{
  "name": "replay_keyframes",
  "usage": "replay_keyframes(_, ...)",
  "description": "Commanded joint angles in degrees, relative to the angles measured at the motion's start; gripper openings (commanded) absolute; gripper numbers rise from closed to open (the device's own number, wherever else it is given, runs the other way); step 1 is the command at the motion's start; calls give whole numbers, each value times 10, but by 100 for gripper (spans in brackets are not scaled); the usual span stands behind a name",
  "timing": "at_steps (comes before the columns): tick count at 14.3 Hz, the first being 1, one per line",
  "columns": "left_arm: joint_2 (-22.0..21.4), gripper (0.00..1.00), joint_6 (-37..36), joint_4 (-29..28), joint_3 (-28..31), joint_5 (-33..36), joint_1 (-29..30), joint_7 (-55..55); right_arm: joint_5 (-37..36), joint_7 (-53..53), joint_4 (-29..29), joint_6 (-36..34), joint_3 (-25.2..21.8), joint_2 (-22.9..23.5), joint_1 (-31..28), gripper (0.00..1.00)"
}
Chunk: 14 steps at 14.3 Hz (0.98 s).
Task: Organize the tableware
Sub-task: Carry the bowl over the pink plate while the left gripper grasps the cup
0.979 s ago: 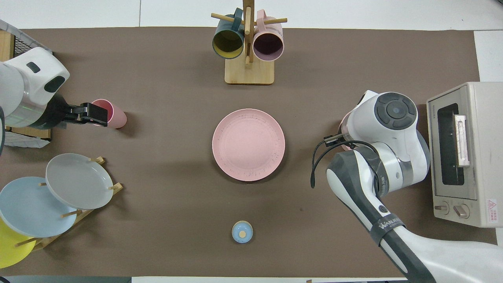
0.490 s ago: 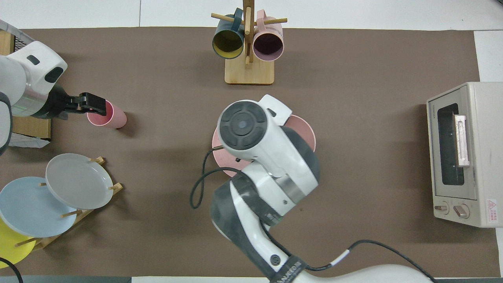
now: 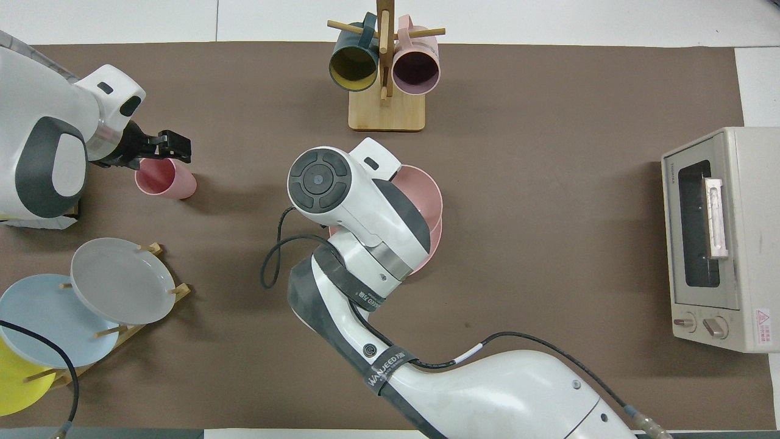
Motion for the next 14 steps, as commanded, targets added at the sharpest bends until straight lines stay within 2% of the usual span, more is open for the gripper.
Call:
replay_keyframes(1, 7, 100, 12, 4, 0, -7, -4, -3, -3, 44, 13, 6, 2, 14, 20, 0)
replay_keyframes(8, 13, 99, 37, -25, 0, -6, -6, 6, -1, 54, 11, 10, 3, 13, 25, 0)
replay_keyframes(9, 13, 97, 38, -25, 0, -7, -5, 7, -1, 52, 11, 9, 2, 13, 25, 6)
replay_keyframes(10, 13, 95, 40, -27, 0, -7, -5, 7, 0, 49, 11, 11, 2, 13, 23, 15)
replay_keyframes(12, 13, 87, 54, -38, 0, -6, -5, 7, 2, 50, 13, 9, 2, 14, 19, 44)
replay_keyframes(13, 13, 82, 59, -42, 0, -6, -5, 7, 1, 50, 20, -1, 3, 16, 20, 63)
replay_keyframes(14, 13, 78, 59, -44, 0, -6, -5, 13, 0, 49, 23, -9, 2, 11, 18, 100)
